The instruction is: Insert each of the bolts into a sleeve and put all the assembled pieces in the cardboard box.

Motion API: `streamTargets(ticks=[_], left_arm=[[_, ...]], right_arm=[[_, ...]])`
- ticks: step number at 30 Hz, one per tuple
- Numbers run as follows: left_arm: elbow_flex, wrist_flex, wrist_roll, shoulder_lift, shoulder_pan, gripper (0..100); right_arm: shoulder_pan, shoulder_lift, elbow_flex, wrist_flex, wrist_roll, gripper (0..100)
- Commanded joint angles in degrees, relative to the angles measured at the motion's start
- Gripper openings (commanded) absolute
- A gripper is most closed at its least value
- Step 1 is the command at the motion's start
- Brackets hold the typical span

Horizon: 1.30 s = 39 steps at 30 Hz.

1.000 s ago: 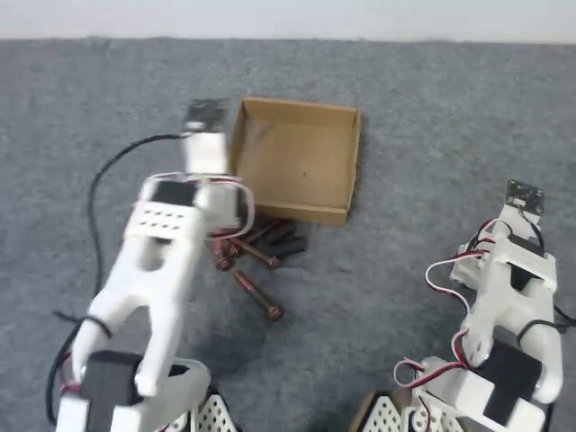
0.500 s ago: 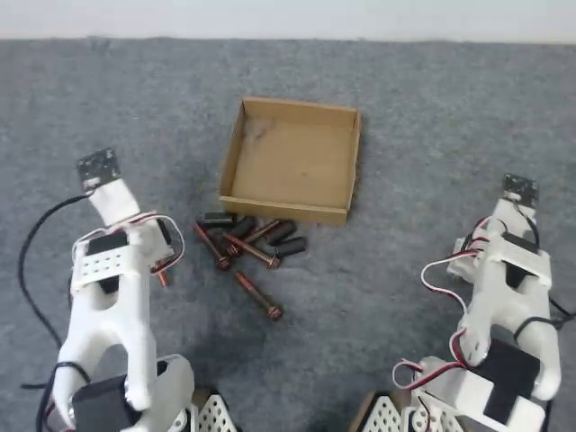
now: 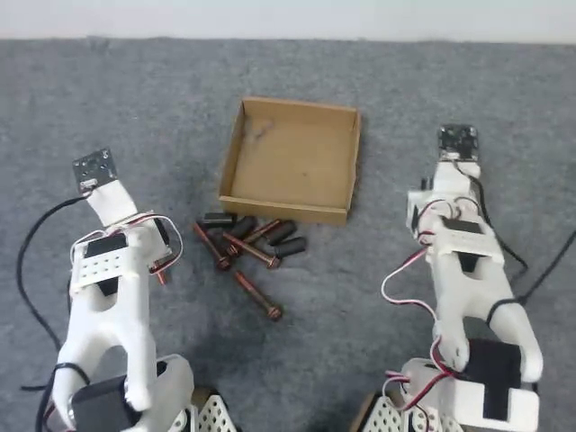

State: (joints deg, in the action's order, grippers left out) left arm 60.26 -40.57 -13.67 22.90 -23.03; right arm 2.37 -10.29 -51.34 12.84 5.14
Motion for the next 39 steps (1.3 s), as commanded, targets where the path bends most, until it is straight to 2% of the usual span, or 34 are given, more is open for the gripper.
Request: streamTargets(ticks=[1,12,20,39], left_arm=[[-0.92,1.49,-0.35,3.25,-0.09,1],[-0.31,3.52,-0.35,3.16,-0.09,1],[-0.40,3.52,-0.35,3.16,-0.09,1],[-0.04,5.36,-0.35,3.25,-0.09,1]], right_arm=[[-2.51,-2.51,3.16,-9.19,0.62,0.9],[-9.10,6.11,4.13,-42.24,0.44,0.7],[-13.76,14.11,6.95,-57.63,0.18,0.7],[-33.63,14.11,-22.42,-86.55,0.53,0.7]])
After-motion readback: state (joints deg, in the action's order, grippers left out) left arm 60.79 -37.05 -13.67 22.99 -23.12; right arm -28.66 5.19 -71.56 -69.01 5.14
